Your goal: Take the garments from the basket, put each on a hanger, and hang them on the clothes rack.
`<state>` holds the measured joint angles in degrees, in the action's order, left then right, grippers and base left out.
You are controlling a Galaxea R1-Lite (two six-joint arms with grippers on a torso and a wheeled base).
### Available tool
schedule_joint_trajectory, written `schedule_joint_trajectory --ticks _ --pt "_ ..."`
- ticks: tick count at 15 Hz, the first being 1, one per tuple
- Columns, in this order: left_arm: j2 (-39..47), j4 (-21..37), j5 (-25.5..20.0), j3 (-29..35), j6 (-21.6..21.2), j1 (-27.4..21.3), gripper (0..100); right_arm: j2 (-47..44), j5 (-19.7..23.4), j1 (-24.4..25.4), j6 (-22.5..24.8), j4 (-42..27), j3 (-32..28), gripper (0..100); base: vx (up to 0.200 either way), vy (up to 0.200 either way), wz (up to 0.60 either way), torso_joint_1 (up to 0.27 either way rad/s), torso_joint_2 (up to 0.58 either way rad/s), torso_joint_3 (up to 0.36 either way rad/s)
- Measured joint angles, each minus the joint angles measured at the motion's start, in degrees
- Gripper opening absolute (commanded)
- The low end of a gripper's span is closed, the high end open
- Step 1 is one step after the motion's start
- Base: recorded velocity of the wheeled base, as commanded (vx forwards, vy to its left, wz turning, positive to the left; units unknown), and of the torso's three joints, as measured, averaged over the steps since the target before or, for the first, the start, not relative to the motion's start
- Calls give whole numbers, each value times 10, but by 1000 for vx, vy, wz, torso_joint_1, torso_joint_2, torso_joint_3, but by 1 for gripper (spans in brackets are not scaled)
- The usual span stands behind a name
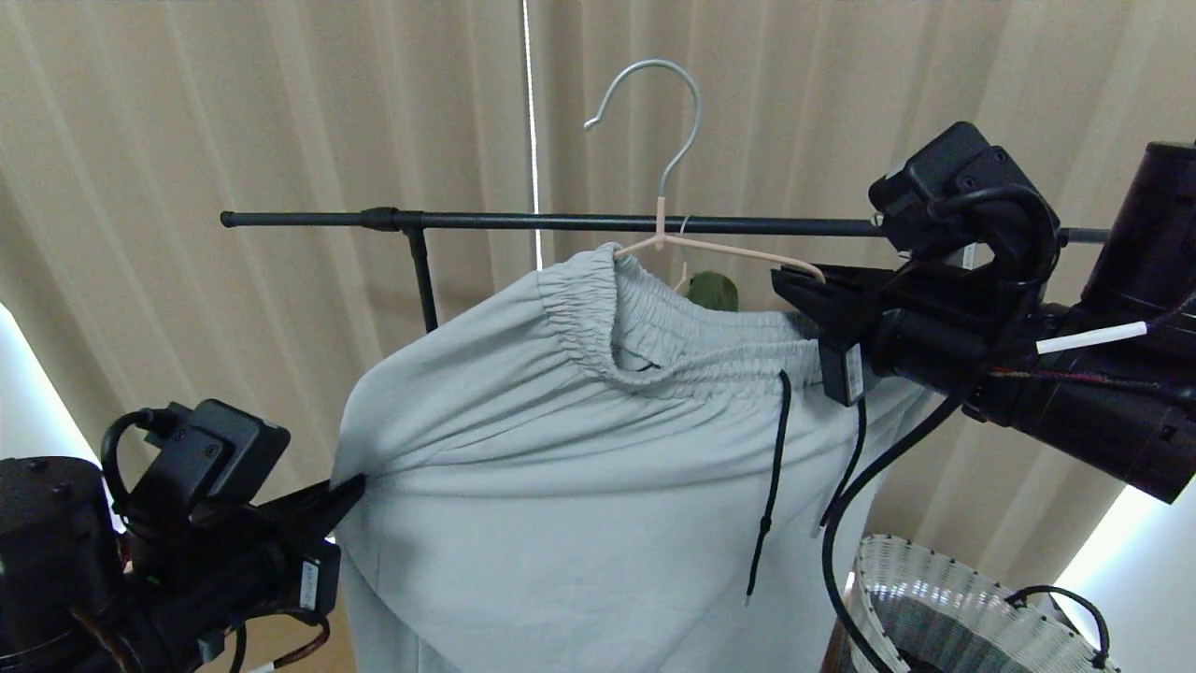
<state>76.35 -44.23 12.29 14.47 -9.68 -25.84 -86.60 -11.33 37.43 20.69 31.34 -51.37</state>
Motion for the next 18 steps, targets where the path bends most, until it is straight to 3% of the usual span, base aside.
schedule_joint_trajectory --ticks 5,12,13,18 --pt "-45 0 -5 -9 -17 89 0 -2 0 -28 1 0 0 0 0 0 0 0 0 0" --pt "-59 1 -12 -4 -16 98 0 -1 2 -51 2 0 13 0 0 0 0 0 0 0" --pt "-59 2 -12 -3 -15 92 100 -1 2 -51 2 0 13 0 0 0 0 0 0 0" --pt "-61 2 -12 -1 -13 65 100 3 -3 -52 3 -4 20 0 0 0 0 0 0 0"
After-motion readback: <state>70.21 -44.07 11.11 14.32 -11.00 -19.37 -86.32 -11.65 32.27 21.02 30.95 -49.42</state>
